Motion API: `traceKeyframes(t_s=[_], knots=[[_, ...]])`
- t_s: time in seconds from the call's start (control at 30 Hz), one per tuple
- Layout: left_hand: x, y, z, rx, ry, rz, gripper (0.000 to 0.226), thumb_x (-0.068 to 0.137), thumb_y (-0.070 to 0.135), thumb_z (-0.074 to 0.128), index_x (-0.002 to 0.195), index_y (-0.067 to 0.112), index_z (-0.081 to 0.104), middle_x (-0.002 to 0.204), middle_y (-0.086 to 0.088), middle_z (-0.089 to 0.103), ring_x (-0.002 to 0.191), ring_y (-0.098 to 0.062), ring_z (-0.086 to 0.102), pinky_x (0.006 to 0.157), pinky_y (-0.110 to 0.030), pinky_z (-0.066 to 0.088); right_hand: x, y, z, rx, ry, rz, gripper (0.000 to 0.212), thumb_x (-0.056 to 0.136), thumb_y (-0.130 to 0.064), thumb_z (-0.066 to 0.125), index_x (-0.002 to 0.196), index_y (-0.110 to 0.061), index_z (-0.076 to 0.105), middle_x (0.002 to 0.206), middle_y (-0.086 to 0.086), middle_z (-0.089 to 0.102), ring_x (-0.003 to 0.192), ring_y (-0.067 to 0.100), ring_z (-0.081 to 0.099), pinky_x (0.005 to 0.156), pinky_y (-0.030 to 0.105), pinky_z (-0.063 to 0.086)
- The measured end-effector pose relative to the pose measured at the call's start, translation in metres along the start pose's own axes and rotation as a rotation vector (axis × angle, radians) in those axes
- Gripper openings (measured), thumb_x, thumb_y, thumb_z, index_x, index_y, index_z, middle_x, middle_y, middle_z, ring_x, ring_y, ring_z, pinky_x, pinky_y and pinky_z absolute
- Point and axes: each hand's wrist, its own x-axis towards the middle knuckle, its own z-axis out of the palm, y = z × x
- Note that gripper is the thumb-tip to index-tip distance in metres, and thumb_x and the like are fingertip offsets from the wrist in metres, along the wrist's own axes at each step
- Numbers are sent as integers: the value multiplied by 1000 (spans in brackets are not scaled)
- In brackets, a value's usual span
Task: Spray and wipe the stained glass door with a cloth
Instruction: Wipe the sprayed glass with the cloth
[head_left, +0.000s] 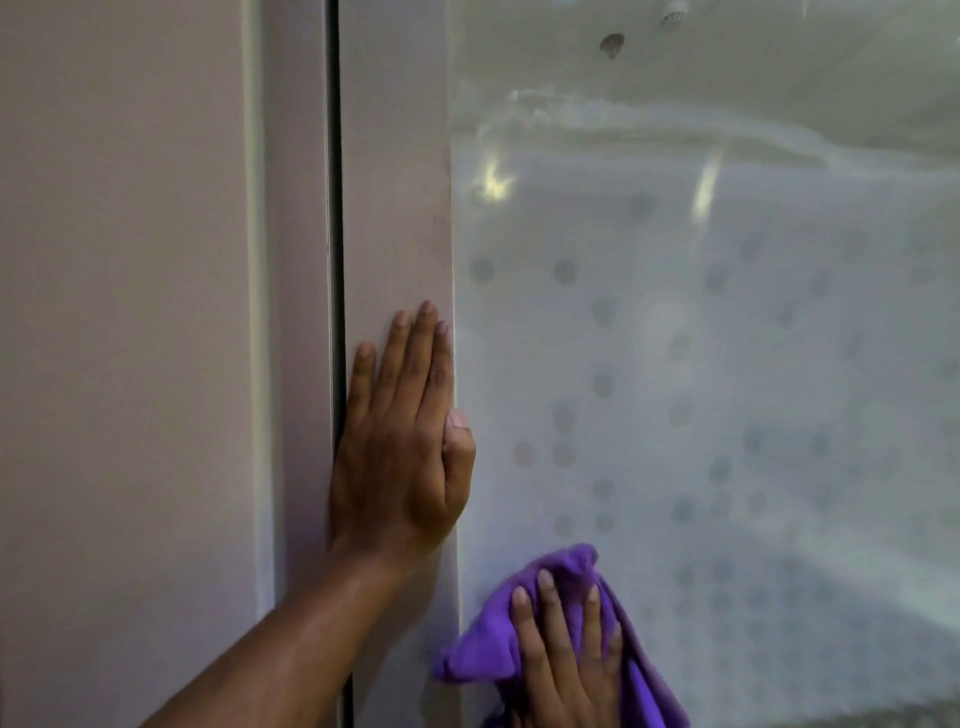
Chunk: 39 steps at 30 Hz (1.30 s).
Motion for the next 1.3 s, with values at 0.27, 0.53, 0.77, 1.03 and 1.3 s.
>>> traceKeyframes(t_s=[0.27, 0.53, 0.77, 1.03, 1.3], knots=[[-1, -1, -2, -157, 70, -51, 67, 102, 24, 27, 164, -4, 28, 175, -21, 23, 165, -29, 18, 136, -43, 12, 194, -3, -29, 272, 4, 137, 73, 99, -24, 48, 167, -16, 21, 176, 4, 13, 163, 32, 3, 130, 56, 1], [1, 1, 1, 51, 32, -2, 69, 99, 24, 32, 160, -9, 34, 172, -29, 26, 162, -41, 24, 135, -51, 13, 334, 31, -51, 247, 15, -85, 63, 107, -25, 43, 166, -17, 25, 175, 4, 19, 163, 31, 6, 131, 51, 3], [0, 0, 2, 139, -18, 9, 70, 98, 23, 36, 161, -7, 35, 172, -26, 26, 162, -41, 25, 132, -59, 22, 345, 132, -68, 255, 58, 55, 73, 93, -9, 47, 164, -10, 28, 174, 10, 21, 162, 32, 13, 131, 51, 4], [-2, -1, 5, 119, -23, 23, 72, 99, 24, 34, 165, -3, 28, 176, -20, 22, 164, -35, 20, 133, -58, 17, 264, 200, -60, 258, 207, 653, 67, 101, -1, 41, 165, -9, 23, 175, 6, 18, 162, 38, 8, 131, 49, 2], [-3, -2, 5, 110, -59, 52, 72, 99, 24, 32, 166, 1, 26, 177, -17, 20, 166, -33, 16, 134, -56, 11, 151, 99, -35, 304, 194, 595, 75, 90, -4, 46, 163, -9, 31, 173, 7, 27, 161, 35, 18, 131, 53, 4]])
